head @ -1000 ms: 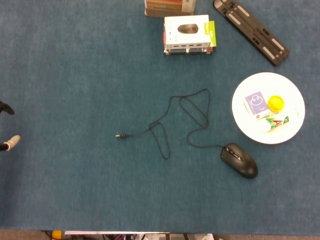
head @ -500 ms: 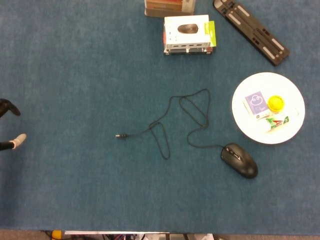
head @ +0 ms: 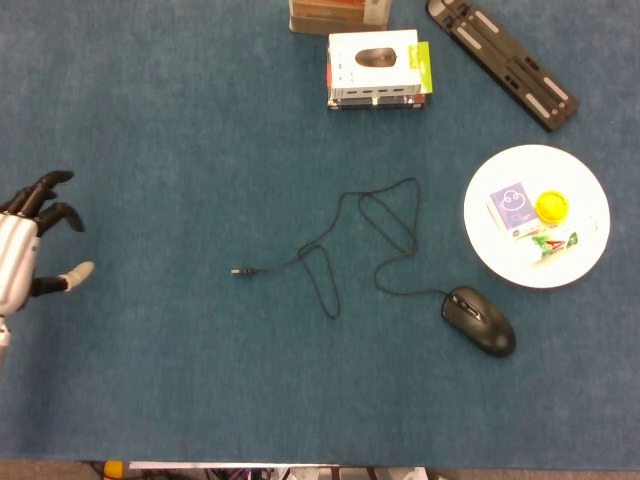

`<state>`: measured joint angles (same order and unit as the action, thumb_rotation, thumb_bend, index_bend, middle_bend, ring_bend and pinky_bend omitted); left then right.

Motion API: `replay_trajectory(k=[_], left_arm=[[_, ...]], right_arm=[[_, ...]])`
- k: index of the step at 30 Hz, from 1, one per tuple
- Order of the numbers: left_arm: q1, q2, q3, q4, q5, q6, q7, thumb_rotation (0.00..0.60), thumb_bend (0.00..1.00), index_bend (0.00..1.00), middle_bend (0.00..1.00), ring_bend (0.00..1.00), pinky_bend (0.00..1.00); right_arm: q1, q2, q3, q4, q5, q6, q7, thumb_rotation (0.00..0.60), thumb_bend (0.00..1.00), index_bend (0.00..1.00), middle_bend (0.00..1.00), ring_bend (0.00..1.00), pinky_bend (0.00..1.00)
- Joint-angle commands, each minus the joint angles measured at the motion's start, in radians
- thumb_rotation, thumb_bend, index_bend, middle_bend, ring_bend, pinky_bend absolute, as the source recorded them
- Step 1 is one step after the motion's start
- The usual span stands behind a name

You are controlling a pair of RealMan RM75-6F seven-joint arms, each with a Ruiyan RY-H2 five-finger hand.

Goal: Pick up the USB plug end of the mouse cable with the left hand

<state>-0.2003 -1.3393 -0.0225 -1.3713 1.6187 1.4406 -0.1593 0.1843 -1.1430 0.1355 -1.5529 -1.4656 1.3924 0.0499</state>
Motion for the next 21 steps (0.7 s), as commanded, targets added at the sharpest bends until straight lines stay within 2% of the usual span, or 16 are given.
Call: replay_trajectory(k=[1, 11, 17, 21], left_arm=[[-0.02, -0.025, -0.002, 0.018, 0.014, -0.009, -0.008, 0.6, 0.13, 0.49, 0.11, 0.21, 0.51], [-0.092, -0.112, -0.007, 0.085, 0.039, -0.053, -0.063, 0.6, 0.15, 0.47, 0.0, 0.06, 0.33], [-0.116, -0.153, 0.009, 0.098, 0.044, -0.086, -0.027, 0.6, 0.2, 0.46, 0.0, 0.0, 0.2], [-0.128, -0.163, 0.02, 0.083, 0.037, -0.117, -0.016, 0.6, 0.2, 0.46, 0.0, 0.0, 0.17]], right_arm=[[0.012, 0.013, 0.014, -0.009, -0.002, 0.002, 0.0, 0.6, 0.04, 0.34, 0.18, 0.17, 0.3], [0.057, 0.078, 0.049, -0.073, 0.02, -0.043, 0.003, 0.6, 0.04, 0.37, 0.18, 0.17, 0.3], [0.08, 0.102, 0.068, -0.097, 0.03, -0.05, -0.031, 0.6, 0.04, 0.37, 0.18, 0.17, 0.3], [0.093, 0.115, 0.077, -0.111, 0.041, -0.057, -0.051, 0.6, 0.04, 0.37, 0.18, 0.17, 0.3]])
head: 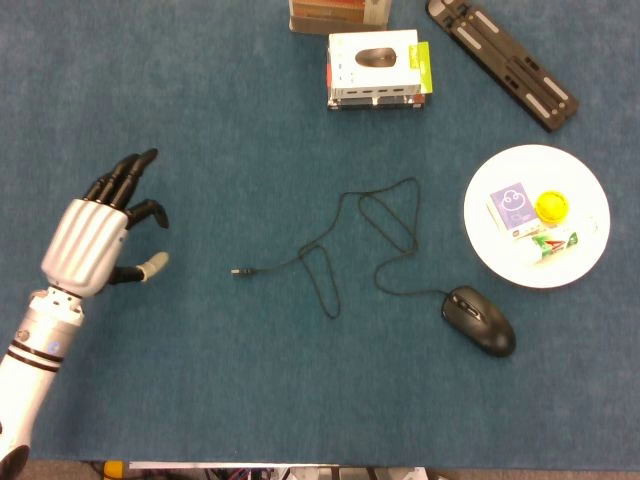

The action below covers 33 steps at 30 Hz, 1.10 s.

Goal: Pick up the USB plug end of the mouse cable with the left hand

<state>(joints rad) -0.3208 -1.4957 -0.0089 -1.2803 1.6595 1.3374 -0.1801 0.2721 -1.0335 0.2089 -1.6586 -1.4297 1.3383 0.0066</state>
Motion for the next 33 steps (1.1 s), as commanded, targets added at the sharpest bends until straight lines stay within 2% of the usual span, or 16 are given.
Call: replay_trajectory(k=[1, 7, 21, 27, 33], left_arm=[[-0.011, -0.009, 0.01, -0.012, -0.007, -0.022, 0.005, 0.6, 0.2, 0.46, 0.0, 0.0, 0.16], [-0.028, -0.027, 0.039, -0.013, -0.004, -0.068, 0.029, 0.6, 0.2, 0.46, 0.0, 0.0, 0.09], [-0.053, -0.078, 0.063, 0.027, 0.006, -0.096, 0.059, 0.6, 0.21, 0.47, 0.0, 0.0, 0.07], [-0.091, -0.06, 0.069, -0.003, -0.03, -0.188, 0.002, 0.6, 0.31, 0.47, 0.0, 0.0, 0.07], [-0.135, -0.027, 0.069, -0.064, -0.067, -0.286, -0.019, 0.6, 0.32, 0.47, 0.0, 0.0, 0.07]], right_arm=[[0.007, 0.01, 0.006, -0.01, 0.008, -0.004, -0.013, 0.6, 0.04, 0.37, 0.18, 0.17, 0.3], [0.015, 0.023, 0.015, -0.023, 0.023, -0.004, -0.027, 0.6, 0.04, 0.37, 0.18, 0.17, 0.3], [0.014, 0.027, 0.008, -0.017, 0.038, 0.005, -0.026, 0.6, 0.04, 0.37, 0.18, 0.17, 0.3], [0.017, 0.027, 0.007, -0.013, 0.036, 0.007, -0.02, 0.6, 0.04, 0.37, 0.18, 0.17, 0.3], [0.018, 0.025, 0.002, -0.005, 0.03, 0.01, -0.009, 0.6, 0.04, 0.37, 0.18, 0.17, 0.3]])
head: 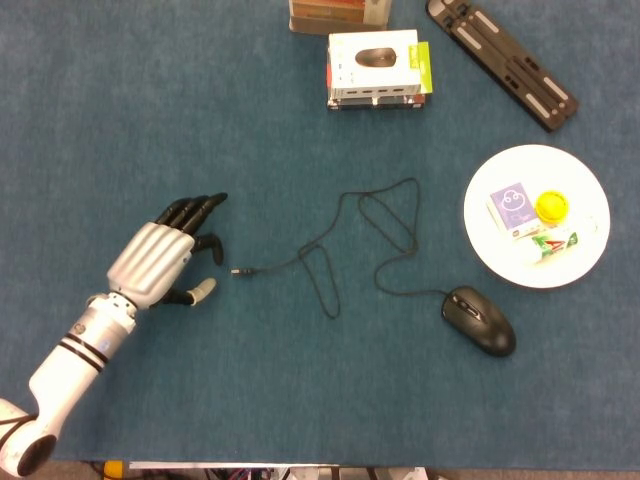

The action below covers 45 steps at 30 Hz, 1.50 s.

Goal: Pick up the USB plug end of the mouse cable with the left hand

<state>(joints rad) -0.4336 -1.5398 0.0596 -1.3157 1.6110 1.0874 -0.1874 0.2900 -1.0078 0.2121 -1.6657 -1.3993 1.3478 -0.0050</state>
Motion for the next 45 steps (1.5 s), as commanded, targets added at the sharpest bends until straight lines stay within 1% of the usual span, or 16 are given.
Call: replay_trajectory(k=[1, 6, 10, 16, 20, 24, 32, 39, 45], left_arm=[[-0.031, 0.024, 0.0, -0.042, -0.024, -0.051, -0.012, 0.6, 0.32, 0.47, 0.0, 0.0, 0.07], [-0.059, 0.047, -0.009, -0.091, -0.048, -0.097, 0.014, 0.6, 0.32, 0.45, 0.0, 0.0, 0.06], [-0.071, 0.05, -0.023, -0.118, -0.074, -0.111, 0.037, 0.6, 0.32, 0.45, 0.0, 0.0, 0.06], [-0.073, 0.025, -0.035, -0.114, -0.099, -0.107, 0.058, 0.6, 0.32, 0.45, 0.0, 0.0, 0.06], [-0.076, 0.009, -0.039, -0.107, -0.115, -0.114, 0.066, 0.6, 0.32, 0.44, 0.0, 0.0, 0.01], [-0.075, -0.004, -0.046, -0.106, -0.143, -0.119, 0.093, 0.6, 0.32, 0.43, 0.0, 0.0, 0.0], [-0.048, -0.029, -0.063, -0.136, -0.221, -0.096, 0.172, 0.6, 0.31, 0.42, 0.0, 0.0, 0.0], [-0.018, -0.047, -0.073, -0.189, -0.283, -0.058, 0.255, 0.598, 0.31, 0.42, 0.0, 0.0, 0.0], [0.009, -0.056, -0.07, -0.239, -0.321, -0.02, 0.325, 0.586, 0.31, 0.42, 0.0, 0.0, 0.0]], right_arm=[[0.0, -0.001, -0.002, 0.005, 0.0, 0.0, 0.005, 0.6, 0.04, 0.37, 0.18, 0.17, 0.3], [0.002, -0.003, -0.003, 0.017, 0.004, -0.005, 0.017, 0.6, 0.04, 0.37, 0.18, 0.17, 0.3], [0.004, -0.003, -0.004, 0.019, 0.0, -0.003, 0.022, 0.6, 0.04, 0.37, 0.18, 0.17, 0.3], [0.002, -0.002, -0.007, 0.021, -0.003, 0.002, 0.026, 0.6, 0.04, 0.37, 0.18, 0.17, 0.3], [0.0, 0.0, -0.008, 0.022, -0.001, 0.006, 0.027, 0.6, 0.04, 0.37, 0.18, 0.17, 0.3], [-0.002, 0.0, -0.01, 0.024, 0.001, 0.007, 0.028, 0.6, 0.04, 0.37, 0.18, 0.17, 0.3], [-0.003, -0.002, -0.013, 0.031, 0.001, 0.007, 0.035, 0.6, 0.04, 0.37, 0.18, 0.17, 0.3], [-0.005, -0.003, -0.015, 0.033, 0.004, 0.008, 0.037, 0.6, 0.04, 0.37, 0.18, 0.17, 0.3], [-0.007, -0.003, -0.016, 0.035, 0.004, 0.01, 0.041, 0.6, 0.04, 0.37, 0.18, 0.17, 0.3]])
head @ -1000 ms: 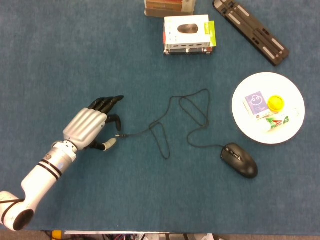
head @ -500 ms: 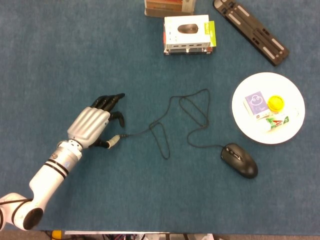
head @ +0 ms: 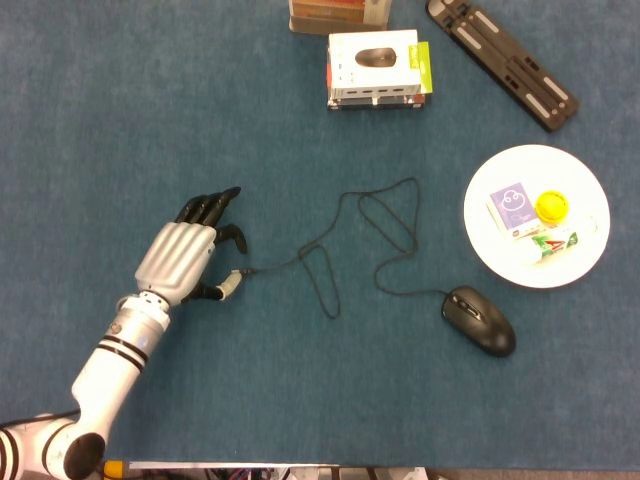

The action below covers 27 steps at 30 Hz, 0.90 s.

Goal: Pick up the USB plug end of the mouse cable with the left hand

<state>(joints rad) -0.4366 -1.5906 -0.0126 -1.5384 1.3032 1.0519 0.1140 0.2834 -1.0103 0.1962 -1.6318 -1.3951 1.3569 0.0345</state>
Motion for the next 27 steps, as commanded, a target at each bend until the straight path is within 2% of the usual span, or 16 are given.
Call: replay_trajectory(k=[1, 8, 27], left_arm=[[0.015, -0.008, 0.004, -0.019, -0.017, 0.018, 0.03, 0.585, 0.31, 0.42, 0.0, 0.0, 0.0], [0.024, -0.039, 0.009, -0.003, -0.023, 0.029, 0.059, 0.584, 0.31, 0.42, 0.0, 0.0, 0.0], [0.019, -0.096, -0.002, 0.083, -0.009, 0.011, 0.027, 0.595, 0.31, 0.42, 0.0, 0.0, 0.0]], right_arm=[[-0.001, -0.001, -0.001, 0.002, 0.0, 0.001, 0.002, 0.6, 0.04, 0.37, 0.18, 0.17, 0.3], [-0.005, -0.003, -0.003, 0.013, 0.002, 0.003, 0.014, 0.6, 0.04, 0.37, 0.18, 0.17, 0.3], [-0.017, -0.005, -0.005, 0.031, 0.001, 0.015, 0.038, 0.6, 0.04, 0.37, 0.18, 0.17, 0.3]])
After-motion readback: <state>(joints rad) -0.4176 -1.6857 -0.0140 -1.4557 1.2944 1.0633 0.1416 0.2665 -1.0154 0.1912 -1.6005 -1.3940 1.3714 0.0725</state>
